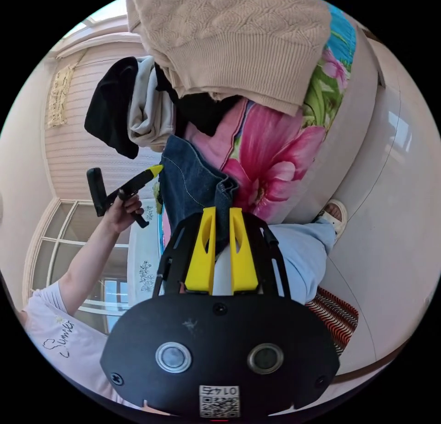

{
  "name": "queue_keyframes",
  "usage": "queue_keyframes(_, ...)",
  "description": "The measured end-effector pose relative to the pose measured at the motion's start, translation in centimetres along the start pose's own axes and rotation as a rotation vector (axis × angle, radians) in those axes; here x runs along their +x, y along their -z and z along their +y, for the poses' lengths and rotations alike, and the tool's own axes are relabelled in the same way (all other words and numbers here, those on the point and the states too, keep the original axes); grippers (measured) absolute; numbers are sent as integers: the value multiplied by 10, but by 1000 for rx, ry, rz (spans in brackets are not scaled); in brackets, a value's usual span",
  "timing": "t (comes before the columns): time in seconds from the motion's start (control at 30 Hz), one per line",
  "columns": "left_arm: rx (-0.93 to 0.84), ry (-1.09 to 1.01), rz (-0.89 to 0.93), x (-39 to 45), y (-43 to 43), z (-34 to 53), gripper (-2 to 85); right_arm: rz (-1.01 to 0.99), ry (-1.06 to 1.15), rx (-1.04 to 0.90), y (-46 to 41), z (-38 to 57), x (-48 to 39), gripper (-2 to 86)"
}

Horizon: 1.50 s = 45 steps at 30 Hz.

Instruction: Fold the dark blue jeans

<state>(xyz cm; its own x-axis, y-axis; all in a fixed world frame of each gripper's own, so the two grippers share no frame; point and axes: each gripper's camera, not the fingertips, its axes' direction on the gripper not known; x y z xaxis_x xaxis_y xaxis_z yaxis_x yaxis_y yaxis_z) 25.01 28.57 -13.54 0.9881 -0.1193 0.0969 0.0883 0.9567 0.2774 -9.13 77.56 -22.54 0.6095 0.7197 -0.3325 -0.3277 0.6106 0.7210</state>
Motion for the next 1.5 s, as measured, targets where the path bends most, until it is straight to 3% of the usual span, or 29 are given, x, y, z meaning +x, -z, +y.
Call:
queue_keyframes(0.07, -131, 16, 22, -2, -33, -9, 199, -18, -20, -11, -1, -4, 5, 47)
queue_keyframes(0.17, -122, 11, 5, -3, -40, -8, 183, -9, -27, -38, -5, -13, 4, 46)
queue_keyframes(0.27, -106, -41, 8, 3, -26, 1, 92, -14, -33, -54, -9, -20, 0, 47)
queue_keyframes(0.43, 44, 4, 49, -2, 22, 49, 20, -47, -25, -52, -9, -26, -19, 48)
queue_keyframes(0.53, 155, 12, 88, -9, 65, 87, 9, -37, 88, -36, -1, -21, -62, 49)
queue_keyframes(0.77, 434, 141, 109, -61, 180, 231, 14, -270, 431, -120, -10, 2, -226, 49)
queue_keyframes(0.9, 626, 344, 47, -119, 257, 379, 57, -454, 732, -355, -93, 44, -390, 58)
queue_keyframes(1.0, 639, 622, -93, -154, 283, 507, 69, -542, 946, -600, -187, 104, -493, 63)
queue_keyframes(1.1, 630, 837, -144, -161, 275, 639, 63, -435, 966, -960, -291, 164, -537, 61)
queue_keyframes(1.2, 596, 1028, -156, -145, 252, 743, 60, -363, 955, -1113, -336, 199, -555, 58)
queue_keyframes(1.27, 622, 1145, -185, -128, 238, 792, 56, -268, 974, -1131, -349, 204, -570, 56)
queue_keyframes(1.33, 634, 1241, -74, -118, 217, 832, 53, -176, 989, -1137, -363, 198, -591, 56)
queue_keyframes(1.4, 651, 1246, -2, -113, 209, 839, 50, -66, 1026, -1092, -382, 182, -635, 60)
queue_keyframes(1.5, 650, 1157, -46, -103, 211, 816, 55, 90, 1171, -1023, -418, 169, -705, 76)
